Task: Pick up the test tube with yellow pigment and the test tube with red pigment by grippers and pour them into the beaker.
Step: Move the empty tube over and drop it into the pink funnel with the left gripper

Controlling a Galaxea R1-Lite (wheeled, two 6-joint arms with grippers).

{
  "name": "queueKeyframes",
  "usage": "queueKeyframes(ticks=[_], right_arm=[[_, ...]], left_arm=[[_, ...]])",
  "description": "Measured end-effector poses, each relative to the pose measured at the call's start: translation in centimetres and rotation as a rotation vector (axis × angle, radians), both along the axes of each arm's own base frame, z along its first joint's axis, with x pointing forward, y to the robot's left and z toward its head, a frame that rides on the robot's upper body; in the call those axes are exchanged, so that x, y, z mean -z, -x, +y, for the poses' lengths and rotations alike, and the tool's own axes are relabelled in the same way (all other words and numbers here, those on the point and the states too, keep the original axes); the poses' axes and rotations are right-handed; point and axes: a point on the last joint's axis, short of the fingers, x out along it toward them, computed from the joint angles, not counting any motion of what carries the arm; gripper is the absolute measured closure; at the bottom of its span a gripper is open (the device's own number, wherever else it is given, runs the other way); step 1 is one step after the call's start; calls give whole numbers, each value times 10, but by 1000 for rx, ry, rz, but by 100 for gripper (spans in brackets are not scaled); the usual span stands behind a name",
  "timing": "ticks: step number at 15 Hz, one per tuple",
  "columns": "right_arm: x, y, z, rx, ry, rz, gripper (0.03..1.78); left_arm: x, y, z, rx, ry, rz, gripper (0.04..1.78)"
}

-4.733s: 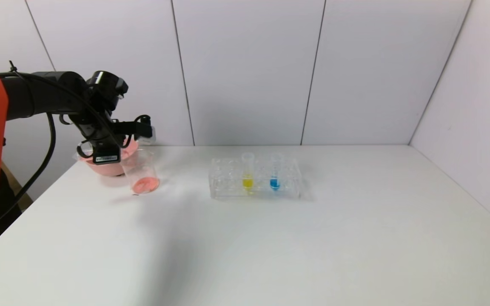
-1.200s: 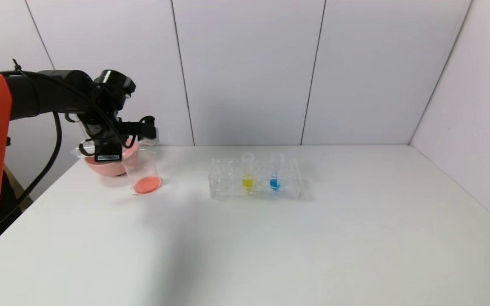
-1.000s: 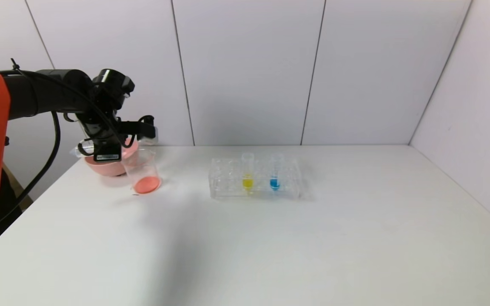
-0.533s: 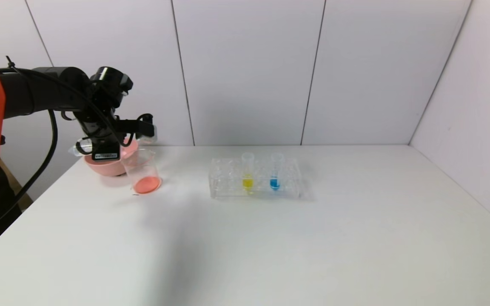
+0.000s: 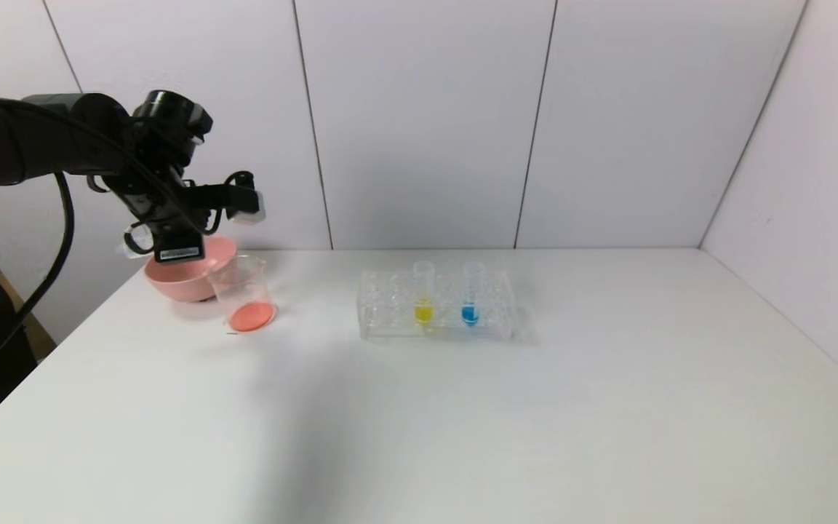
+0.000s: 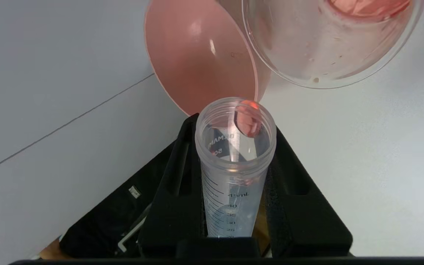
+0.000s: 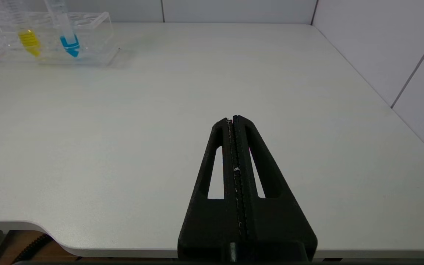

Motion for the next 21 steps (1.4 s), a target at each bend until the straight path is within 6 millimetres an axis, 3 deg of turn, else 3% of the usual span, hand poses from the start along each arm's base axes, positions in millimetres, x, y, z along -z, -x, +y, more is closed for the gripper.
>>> queueKeyframes(ticks=[7, 13, 15, 18, 21], right_arm=[[0, 0, 0, 0, 0, 0, 170], [0, 0, 0, 0, 0, 0, 170], [0, 0, 0, 0, 0, 0, 170], [0, 0, 0, 0, 0, 0, 170], [0, 0, 0, 0, 0, 0, 170]], left_arm=[[-45, 23, 20, -39, 421, -189, 135], [-73, 37, 34, -214, 849, -313, 135], [-80, 36, 42, -248, 920, -393, 135], [-81, 23, 48, -256, 1004, -510, 135], [-63, 8, 56, -333, 1074, -506, 135]])
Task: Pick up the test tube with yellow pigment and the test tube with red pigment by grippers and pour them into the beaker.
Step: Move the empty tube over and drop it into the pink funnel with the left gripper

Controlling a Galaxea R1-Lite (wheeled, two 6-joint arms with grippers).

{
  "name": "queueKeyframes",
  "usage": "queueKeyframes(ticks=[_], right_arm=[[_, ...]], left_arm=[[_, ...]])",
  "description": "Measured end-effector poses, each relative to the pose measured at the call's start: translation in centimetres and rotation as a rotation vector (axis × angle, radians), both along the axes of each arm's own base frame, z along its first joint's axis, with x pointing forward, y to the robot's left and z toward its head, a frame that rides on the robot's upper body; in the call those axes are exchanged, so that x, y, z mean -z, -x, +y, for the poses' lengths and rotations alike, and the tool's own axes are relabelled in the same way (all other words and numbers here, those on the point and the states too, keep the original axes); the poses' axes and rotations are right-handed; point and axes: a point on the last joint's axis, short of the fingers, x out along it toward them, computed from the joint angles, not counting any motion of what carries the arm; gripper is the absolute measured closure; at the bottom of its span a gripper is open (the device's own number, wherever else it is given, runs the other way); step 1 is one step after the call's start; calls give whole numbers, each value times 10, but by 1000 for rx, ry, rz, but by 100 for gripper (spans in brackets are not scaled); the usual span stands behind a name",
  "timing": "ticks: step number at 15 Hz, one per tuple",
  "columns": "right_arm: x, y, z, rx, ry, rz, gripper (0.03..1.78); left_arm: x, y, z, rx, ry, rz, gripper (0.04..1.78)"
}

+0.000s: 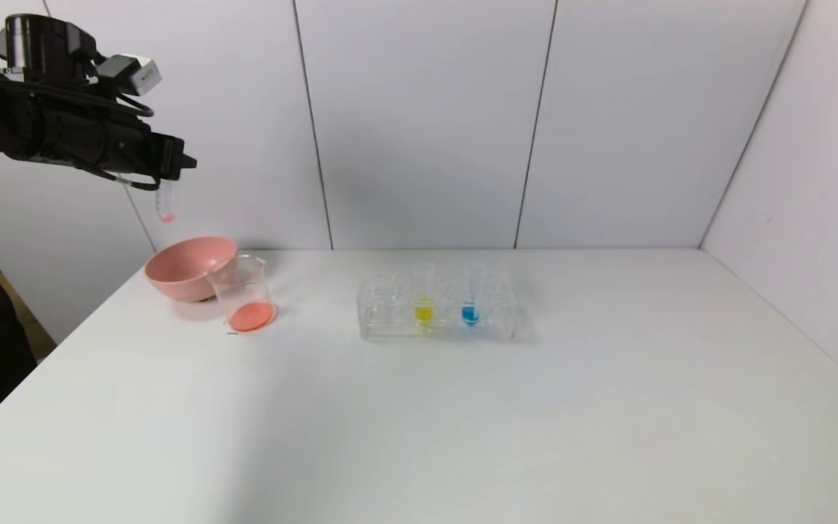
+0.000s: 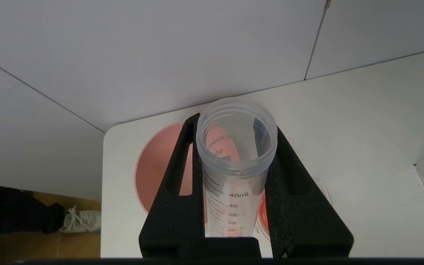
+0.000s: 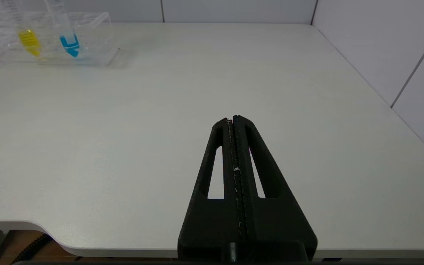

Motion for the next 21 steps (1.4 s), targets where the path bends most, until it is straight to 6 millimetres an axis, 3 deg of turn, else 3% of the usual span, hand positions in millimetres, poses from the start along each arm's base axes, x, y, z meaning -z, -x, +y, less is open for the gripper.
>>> queueKeyframes(ticks=[5, 10, 16, 21], right_arm=[[0, 0, 0, 0, 0, 0, 170], [0, 0, 0, 0, 0, 0, 170], [0, 0, 0, 0, 0, 0, 170], [0, 0, 0, 0, 0, 0, 170]], left_arm=[[40, -20, 18, -62, 56, 36, 135], [81, -37, 42, -128, 111, -72, 135], [113, -55, 69, -167, 118, -62, 135], [141, -77, 78, -161, 124, -83, 135]])
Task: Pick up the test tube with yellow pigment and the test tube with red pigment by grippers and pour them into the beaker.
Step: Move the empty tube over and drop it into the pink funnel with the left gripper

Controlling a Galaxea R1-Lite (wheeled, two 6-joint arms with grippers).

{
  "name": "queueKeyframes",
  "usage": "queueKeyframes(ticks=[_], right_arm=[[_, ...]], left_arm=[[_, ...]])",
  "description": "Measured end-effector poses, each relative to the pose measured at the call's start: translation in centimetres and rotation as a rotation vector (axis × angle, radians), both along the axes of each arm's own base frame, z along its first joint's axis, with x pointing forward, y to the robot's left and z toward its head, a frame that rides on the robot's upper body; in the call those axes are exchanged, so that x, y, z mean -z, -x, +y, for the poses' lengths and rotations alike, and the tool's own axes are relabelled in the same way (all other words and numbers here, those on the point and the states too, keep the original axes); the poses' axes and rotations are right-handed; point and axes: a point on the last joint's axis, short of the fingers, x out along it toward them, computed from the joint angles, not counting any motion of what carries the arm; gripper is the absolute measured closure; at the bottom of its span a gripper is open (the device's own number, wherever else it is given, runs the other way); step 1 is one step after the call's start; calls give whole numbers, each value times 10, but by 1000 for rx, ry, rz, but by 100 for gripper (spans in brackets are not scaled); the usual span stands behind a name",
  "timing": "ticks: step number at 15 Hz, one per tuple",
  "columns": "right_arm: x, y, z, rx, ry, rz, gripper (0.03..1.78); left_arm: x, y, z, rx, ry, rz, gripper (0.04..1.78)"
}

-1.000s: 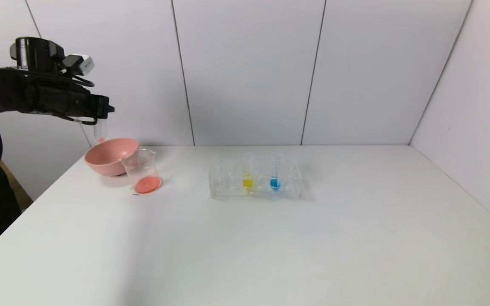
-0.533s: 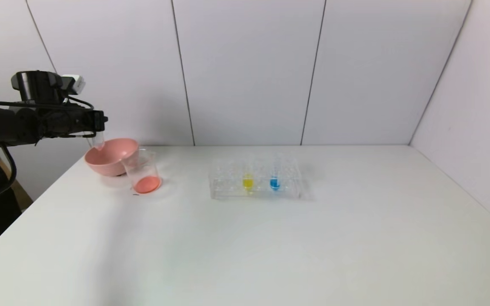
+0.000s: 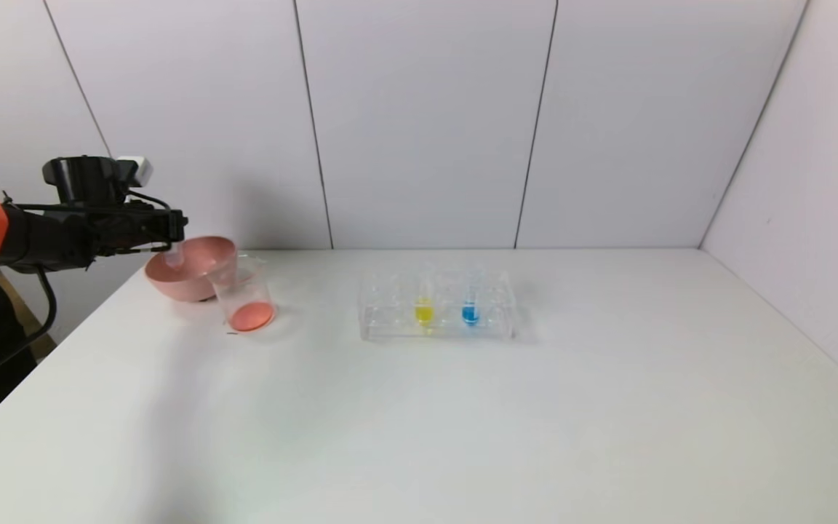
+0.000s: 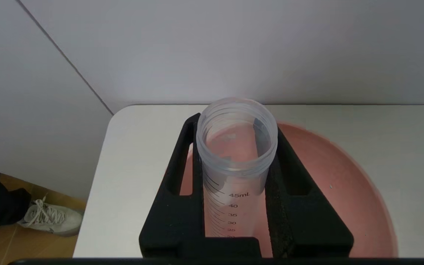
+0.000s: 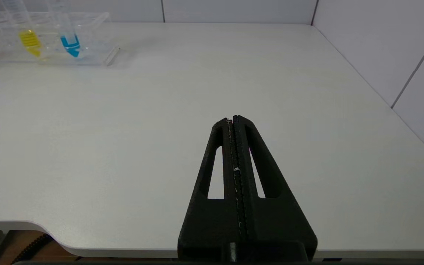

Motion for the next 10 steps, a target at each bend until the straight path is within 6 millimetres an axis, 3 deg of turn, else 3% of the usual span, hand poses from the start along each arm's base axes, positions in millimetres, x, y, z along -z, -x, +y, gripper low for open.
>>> queueKeyframes(ticks=[6, 10], right_arm=[[0, 0, 0, 0, 0, 0, 170], [0, 0, 0, 0, 0, 0, 170]], left_arm=[[21, -9, 1, 1, 8, 24, 135], [22, -11, 2, 1, 7, 20, 129]])
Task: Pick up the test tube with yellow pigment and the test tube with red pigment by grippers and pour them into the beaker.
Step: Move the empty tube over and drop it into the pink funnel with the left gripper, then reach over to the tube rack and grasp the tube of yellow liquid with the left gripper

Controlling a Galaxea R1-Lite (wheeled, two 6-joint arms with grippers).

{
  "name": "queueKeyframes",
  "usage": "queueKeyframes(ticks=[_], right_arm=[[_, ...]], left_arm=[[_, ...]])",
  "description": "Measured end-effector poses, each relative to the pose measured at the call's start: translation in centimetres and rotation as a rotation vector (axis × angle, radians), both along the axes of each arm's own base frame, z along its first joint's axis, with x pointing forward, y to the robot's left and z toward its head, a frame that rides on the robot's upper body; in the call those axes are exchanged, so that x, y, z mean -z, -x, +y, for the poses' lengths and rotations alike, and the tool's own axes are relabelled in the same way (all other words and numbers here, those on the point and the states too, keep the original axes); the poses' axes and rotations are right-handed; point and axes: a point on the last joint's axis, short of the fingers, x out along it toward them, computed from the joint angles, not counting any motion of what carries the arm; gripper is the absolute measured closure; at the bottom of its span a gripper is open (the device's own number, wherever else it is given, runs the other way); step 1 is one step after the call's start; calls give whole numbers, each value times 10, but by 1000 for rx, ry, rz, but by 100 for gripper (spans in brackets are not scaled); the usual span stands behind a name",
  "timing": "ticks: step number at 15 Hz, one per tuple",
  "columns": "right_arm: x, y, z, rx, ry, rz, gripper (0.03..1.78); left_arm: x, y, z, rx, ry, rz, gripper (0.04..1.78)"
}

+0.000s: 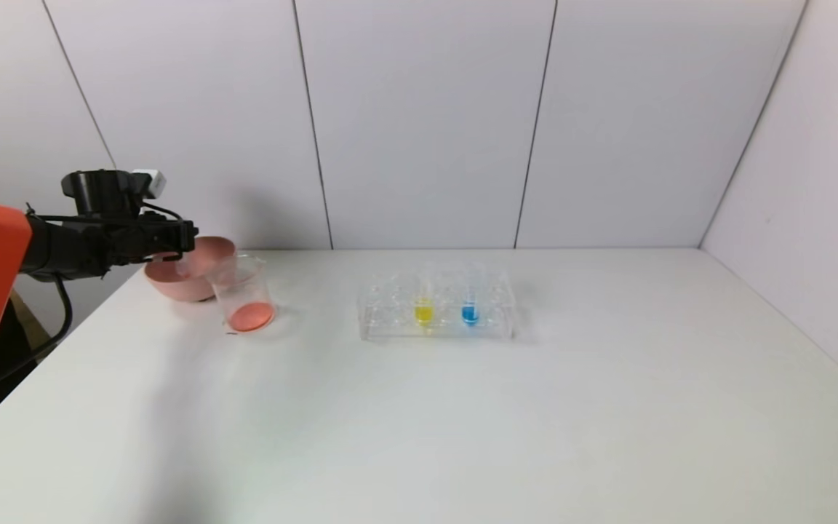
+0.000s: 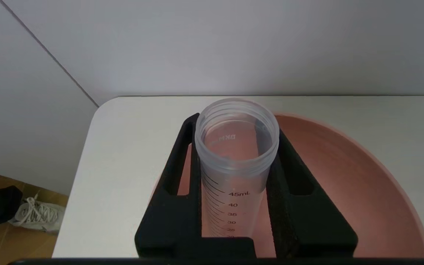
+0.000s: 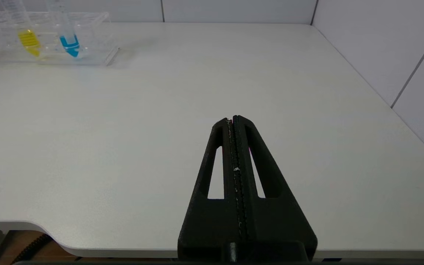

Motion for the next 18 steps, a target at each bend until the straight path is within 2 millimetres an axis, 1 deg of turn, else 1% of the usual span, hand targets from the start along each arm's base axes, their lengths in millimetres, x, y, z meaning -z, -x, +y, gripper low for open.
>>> queueKeyframes(ticks=[2, 3, 5, 7, 9, 11, 13, 15, 18], right_arm=[[0, 0, 0, 0, 0, 0, 170], [0, 0, 0, 0, 0, 0, 170], [0, 0, 0, 0, 0, 0, 170], [0, 0, 0, 0, 0, 0, 170], [0, 0, 0, 0, 0, 0, 170], [0, 0, 0, 0, 0, 0, 170], [0, 0, 0, 0, 0, 0, 170], [0, 0, 0, 0, 0, 0, 170], [0, 0, 0, 0, 0, 0, 170]], left_arm=[[-1, -1, -1, 1, 0, -4, 113], [-2, -1, -1, 2, -1, -6, 101], [-2, -1, 0, 0, -1, -7, 67], [-3, 0, 0, -1, -1, -8, 38], [-5, 1, -1, 2, 0, -11, 17], [-11, 5, -1, 0, -2, -16, 6], [-21, 12, -3, 0, -2, -26, 4], [-36, 24, -7, -1, 6, -40, 4], [-59, 50, -17, 3, 21, -55, 5]])
